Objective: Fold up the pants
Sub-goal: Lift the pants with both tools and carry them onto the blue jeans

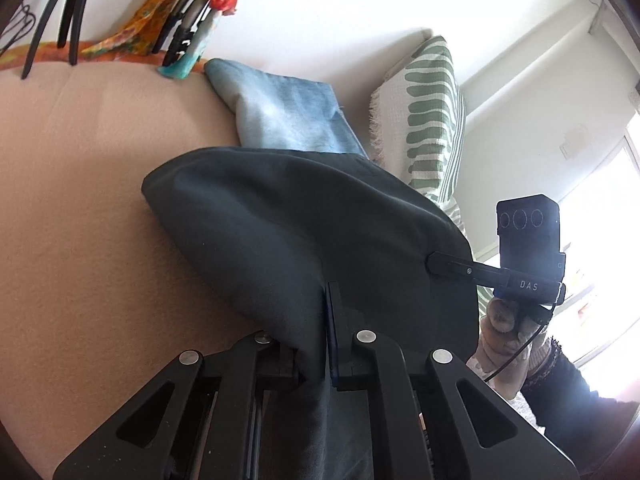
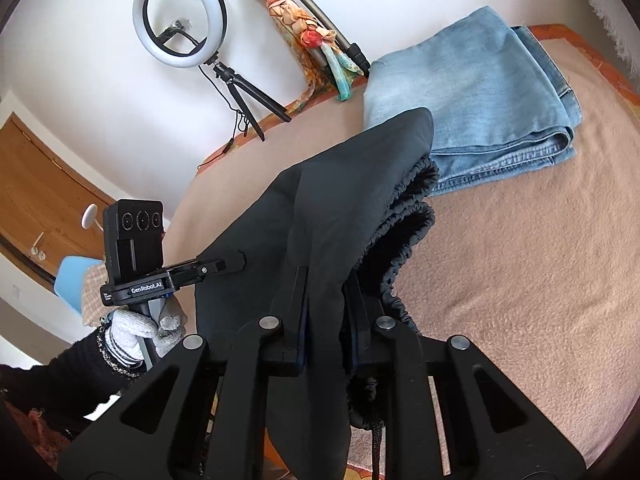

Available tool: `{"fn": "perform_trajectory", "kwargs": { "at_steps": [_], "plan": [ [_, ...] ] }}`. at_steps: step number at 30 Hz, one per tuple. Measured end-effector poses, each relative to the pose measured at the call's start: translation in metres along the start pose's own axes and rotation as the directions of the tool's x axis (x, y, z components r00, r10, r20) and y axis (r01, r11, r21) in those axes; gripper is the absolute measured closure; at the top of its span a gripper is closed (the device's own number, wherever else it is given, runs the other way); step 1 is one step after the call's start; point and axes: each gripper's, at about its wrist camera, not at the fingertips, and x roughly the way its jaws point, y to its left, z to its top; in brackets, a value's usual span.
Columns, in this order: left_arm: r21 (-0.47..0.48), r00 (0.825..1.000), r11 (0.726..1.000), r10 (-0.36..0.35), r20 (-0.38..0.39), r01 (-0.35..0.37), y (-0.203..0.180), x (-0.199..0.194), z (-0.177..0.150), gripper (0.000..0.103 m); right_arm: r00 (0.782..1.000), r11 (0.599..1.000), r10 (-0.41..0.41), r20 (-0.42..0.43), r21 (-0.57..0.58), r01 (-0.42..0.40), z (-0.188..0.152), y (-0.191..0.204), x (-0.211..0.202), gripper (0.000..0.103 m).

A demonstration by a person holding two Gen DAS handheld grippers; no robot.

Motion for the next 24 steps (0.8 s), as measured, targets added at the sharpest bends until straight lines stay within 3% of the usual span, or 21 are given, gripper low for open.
{"fn": "perform_trajectory", "kwargs": {
  "at_steps": [7, 15, 24],
  "plan": [
    [0.04, 1.0, 0.999, -0.006, 0.015, 0.006, -0.013, -0.013, 0.019, 0.096, 0.998, 0.999, -0.034, 0.046, -0.017, 0.034, 0.014, 0.015, -0.02, 0.087],
    [0.153, 0.995, 0.988, -0.033, 0.091, 0.019, -0.049, -0.023, 0.089, 0.096, 0.985, 0.989, -0.075, 0.157, -0.115, 0.094, 0.065, 0.046, -0.066, 0.087],
    [0.254, 0.986, 0.967, -0.031, 0.165, -0.012, -0.08, 0.004, 0.169, 0.096, 0.96, 0.964, -0.143, 0.241, -0.184, 0.19, 0.144, 0.038, -0.092, 0.088]
  ]
}}
